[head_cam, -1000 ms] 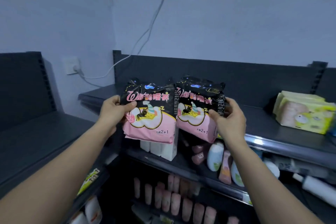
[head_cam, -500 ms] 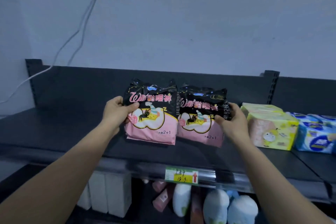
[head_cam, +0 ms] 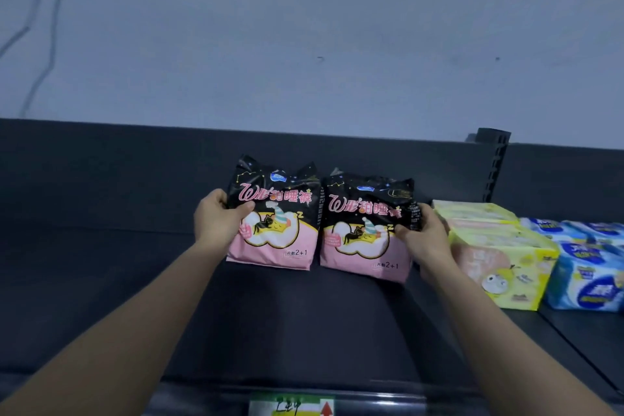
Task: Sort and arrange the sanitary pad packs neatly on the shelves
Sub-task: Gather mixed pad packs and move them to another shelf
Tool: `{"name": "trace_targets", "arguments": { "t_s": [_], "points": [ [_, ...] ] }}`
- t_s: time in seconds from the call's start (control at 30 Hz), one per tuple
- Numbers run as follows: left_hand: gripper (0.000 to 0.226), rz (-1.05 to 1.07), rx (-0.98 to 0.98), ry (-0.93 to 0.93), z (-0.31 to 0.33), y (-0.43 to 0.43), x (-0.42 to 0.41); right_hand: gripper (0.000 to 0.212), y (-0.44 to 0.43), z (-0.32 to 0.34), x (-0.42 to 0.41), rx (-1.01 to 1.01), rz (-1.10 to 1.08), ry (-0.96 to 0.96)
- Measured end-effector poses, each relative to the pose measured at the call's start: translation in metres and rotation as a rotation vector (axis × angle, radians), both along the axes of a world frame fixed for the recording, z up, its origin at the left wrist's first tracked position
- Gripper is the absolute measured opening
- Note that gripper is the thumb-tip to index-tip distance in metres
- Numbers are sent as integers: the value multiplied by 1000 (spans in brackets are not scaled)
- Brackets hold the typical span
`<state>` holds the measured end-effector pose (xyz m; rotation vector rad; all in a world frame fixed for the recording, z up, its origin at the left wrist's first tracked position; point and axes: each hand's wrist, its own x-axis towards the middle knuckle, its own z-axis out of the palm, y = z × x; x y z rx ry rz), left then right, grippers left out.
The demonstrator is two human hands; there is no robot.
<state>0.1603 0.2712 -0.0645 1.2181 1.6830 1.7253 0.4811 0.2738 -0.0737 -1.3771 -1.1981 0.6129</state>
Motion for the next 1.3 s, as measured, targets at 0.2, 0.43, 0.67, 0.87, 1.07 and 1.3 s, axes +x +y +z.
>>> {"name": "trace_targets", "arguments": {
  "t_s": [0.2, 0.43, 0.67, 0.87, 1.07, 1.3],
  "points": [
    [30, 81, -26, 71, -6, 24, 14, 37, 22, -2, 6, -4, 0, -78],
    [23, 78, -111, 144, -13, 39, 15, 45, 31, -5, 2, -25, -51, -204],
    [50, -118, -212, 213, -19, 29, 12, 55, 31, -4, -9, -82, -154, -330],
    [98, -274, -165, 194, -20, 23, 7, 89, 22, -9, -18, -114, -65, -270],
    [127, -270, -195, 375, -20, 21, 10, 109, 28, -22, -23, -176, -176, -542],
    [131, -251, -205, 541, -25, 29, 4, 96, 37, -30, -25, -161, -186, -530]
  ]
}}
